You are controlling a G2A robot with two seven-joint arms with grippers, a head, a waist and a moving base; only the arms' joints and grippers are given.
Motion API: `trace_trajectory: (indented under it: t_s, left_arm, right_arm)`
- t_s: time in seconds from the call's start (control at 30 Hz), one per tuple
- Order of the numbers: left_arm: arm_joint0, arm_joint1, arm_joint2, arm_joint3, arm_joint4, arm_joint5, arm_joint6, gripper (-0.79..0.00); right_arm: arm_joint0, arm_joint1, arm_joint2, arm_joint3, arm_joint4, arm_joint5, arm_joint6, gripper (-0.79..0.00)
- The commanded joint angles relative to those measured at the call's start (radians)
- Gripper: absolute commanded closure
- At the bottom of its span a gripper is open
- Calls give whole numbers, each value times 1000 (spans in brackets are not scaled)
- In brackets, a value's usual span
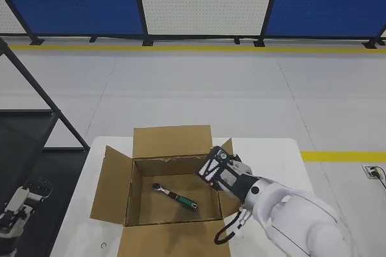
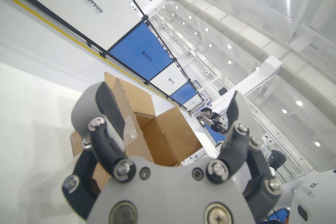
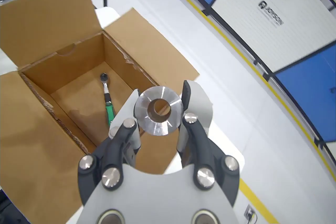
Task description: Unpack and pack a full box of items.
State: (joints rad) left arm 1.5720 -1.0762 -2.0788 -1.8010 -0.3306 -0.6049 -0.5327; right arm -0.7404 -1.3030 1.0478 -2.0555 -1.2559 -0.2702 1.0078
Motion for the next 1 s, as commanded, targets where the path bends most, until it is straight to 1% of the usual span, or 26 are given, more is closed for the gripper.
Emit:
trace_trajectory:
  t_s: [0.0,0.17,0.27,0.4,0.57,0.63,0.7,0.73,0.97]
  left_arm:
    - [0,0,0,0,0,0,0,-785]
    - [0,0,0,0,0,0,0,-785]
    - [0,0,0,0,0,0,0,-785]
    - [0,0,0,0,0,0,0,-785]
    - [0,0,0,0,0,0,0,-785]
    - [0,0,0,0,0,0,0,-785]
    - [0,0,0,0,0,0,0,-785]
    - [0,0,0,0,0,0,0,-785]
    - [0,0,0,0,0,0,0,-785]
  right_arm:
    - [99,-20,-75,106,45,28,-10,0]
    - [293,-84,-244,397,177,55,-73,0]
    - [372,-127,-329,577,262,56,-112,0]
    - [411,-173,-409,771,356,34,-153,0]
    - [432,-221,-479,967,405,50,-145,0]
    - [435,-237,-493,1020,422,53,-156,0]
    - [446,-253,-512,1067,409,107,-124,0]
    - [448,-259,-515,1071,420,109,-120,0]
    - [448,-259,-515,1071,420,109,-120,0]
